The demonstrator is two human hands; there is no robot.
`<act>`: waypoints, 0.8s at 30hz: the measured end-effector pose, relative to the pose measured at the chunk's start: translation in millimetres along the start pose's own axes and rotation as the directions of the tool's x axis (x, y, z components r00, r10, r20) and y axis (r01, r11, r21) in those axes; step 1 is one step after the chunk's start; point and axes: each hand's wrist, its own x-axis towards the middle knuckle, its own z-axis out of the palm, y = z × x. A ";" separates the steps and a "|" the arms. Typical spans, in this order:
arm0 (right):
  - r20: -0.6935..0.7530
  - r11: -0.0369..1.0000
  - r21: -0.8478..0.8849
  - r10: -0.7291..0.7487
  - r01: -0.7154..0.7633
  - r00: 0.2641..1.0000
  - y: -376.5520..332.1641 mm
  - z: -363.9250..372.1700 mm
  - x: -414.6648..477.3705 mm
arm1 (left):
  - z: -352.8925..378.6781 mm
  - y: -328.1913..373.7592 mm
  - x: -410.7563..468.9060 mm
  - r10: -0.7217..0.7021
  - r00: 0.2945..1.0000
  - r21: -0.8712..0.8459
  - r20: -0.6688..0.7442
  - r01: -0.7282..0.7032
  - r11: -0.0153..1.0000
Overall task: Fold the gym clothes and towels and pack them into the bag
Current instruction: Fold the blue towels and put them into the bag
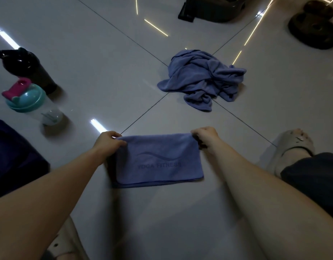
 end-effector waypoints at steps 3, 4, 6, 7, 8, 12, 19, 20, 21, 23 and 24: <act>0.106 0.995 -0.095 0.012 -0.002 0.994 2.8 -0.7 -6.3 | -4.6 -2.2 -3.8 -0.052 0.999 -0.096 0.012 0.053 0.994; 0.118 0.994 -0.107 0.023 -0.010 0.993 4.0 -1.3 -6.4 | -6.5 -3.0 -3.4 -0.070 0.997 -0.123 0.017 0.072 0.990; 0.113 0.991 -0.137 0.012 0.004 0.994 7.9 -2.3 -4.0 | -8.9 -5.9 -1.2 -0.092 0.995 -0.204 0.035 0.098 0.974; 0.091 0.983 -0.184 -0.009 0.026 0.996 9.2 -3.2 -2.9 | -9.2 -6.9 -0.2 -0.100 0.994 -0.249 0.043 0.107 0.963; 0.064 0.969 -0.240 -0.042 0.056 0.997 12.8 -4.6 1.1 | -8.4 -7.5 0.2 -0.103 0.994 -0.278 0.039 0.110 0.954; -0.093 0.810 -0.585 -0.111 0.036 0.989 15.2 -9.1 -12.2 | 0.8 -10.8 -8.0 -0.110 0.994 -0.204 0.027 0.113 0.972; 0.048 0.509 -0.812 -0.429 0.286 0.902 -10.7 29.0 -37.9 | 34.6 -17.9 -45.2 -0.149 0.988 0.392 0.025 0.128 0.911; 0.146 0.478 -0.801 -0.428 0.360 0.892 -15.9 38.9 -39.8 | 37.3 -15.6 -48.1 -0.171 0.985 0.398 0.036 0.143 0.906; 0.241 0.443 -0.791 -0.409 0.423 0.880 -20.4 48.9 -41.8 | 38.1 -13.4 -49.2 -0.188 0.981 0.397 0.047 0.154 0.905; 0.384 0.372 -0.776 -0.362 0.510 0.849 -29.2 68.9 -46.1 | 33.6 -12.9 -51.0 -0.202 0.978 0.360 0.057 0.169 0.918; 0.421 0.350 -0.771 -0.345 0.531 0.839 -33.4 79.0 -47.5 | 30.3 -14.7 -52.9 -0.205 0.977 0.327 0.054 0.176 0.928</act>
